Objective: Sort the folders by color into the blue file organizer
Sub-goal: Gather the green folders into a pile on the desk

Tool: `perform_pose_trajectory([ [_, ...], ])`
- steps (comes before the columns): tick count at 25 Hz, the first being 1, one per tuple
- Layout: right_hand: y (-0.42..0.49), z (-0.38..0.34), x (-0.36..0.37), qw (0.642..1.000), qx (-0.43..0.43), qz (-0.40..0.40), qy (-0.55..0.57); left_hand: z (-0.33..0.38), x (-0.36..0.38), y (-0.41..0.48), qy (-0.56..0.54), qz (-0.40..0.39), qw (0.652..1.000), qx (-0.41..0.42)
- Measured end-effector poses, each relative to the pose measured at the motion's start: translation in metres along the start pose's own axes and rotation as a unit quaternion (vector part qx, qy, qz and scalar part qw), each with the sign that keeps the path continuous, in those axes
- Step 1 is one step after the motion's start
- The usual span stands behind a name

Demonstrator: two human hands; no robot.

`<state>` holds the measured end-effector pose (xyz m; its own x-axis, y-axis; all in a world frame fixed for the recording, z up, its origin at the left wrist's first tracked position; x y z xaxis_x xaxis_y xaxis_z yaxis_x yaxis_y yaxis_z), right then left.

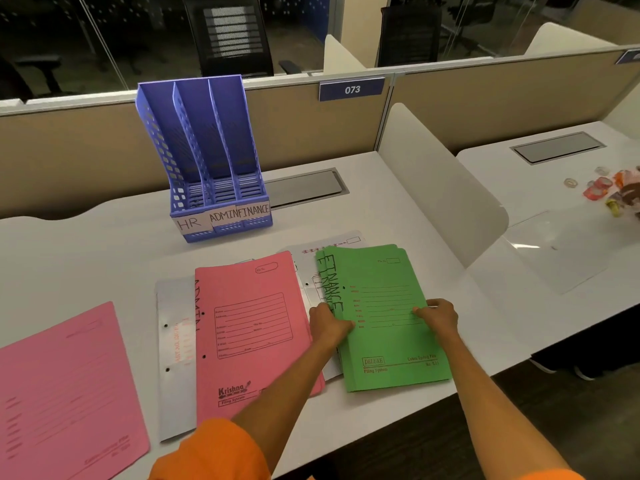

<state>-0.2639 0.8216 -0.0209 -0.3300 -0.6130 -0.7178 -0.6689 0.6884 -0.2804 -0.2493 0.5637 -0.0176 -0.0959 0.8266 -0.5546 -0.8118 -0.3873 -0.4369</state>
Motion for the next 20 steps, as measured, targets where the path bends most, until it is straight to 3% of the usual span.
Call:
perform_pose_trajectory([
  [7,0.017,0.007,-0.007,1.000,0.001,0.018,-0.015,-0.009,0.030,0.005,0.005,-0.019,1.000,0.009],
  [11,0.013,-0.002,-0.005,0.996,-0.007,0.050,-0.070,0.013,-0.004,-0.013,0.010,0.000,0.999,0.051],
  [14,-0.001,-0.022,0.002,0.982,-0.088,0.100,-0.132,0.016,-0.028,-0.010,0.065,0.051,0.986,0.148],
  [17,-0.027,-0.050,0.024,0.968,-0.196,0.107,-0.114,0.013,-0.054,-0.004,0.192,0.128,0.936,0.266],
  [20,-0.062,-0.077,0.055,0.950,-0.287,0.081,-0.089,0.004,-0.079,0.006,0.275,0.143,0.905,0.292],
])
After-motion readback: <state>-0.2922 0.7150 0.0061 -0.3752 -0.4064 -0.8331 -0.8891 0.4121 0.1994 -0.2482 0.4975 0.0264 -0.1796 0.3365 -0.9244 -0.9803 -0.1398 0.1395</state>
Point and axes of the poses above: each hand's wrist, its own y-axis towards the middle knuckle, its own x-axis out of the palm, z = x × y, the point moved 1 cm from there along y, towards the middle knuckle, and after that the axes turned 13 degrees about z, right-handed, at the moved point
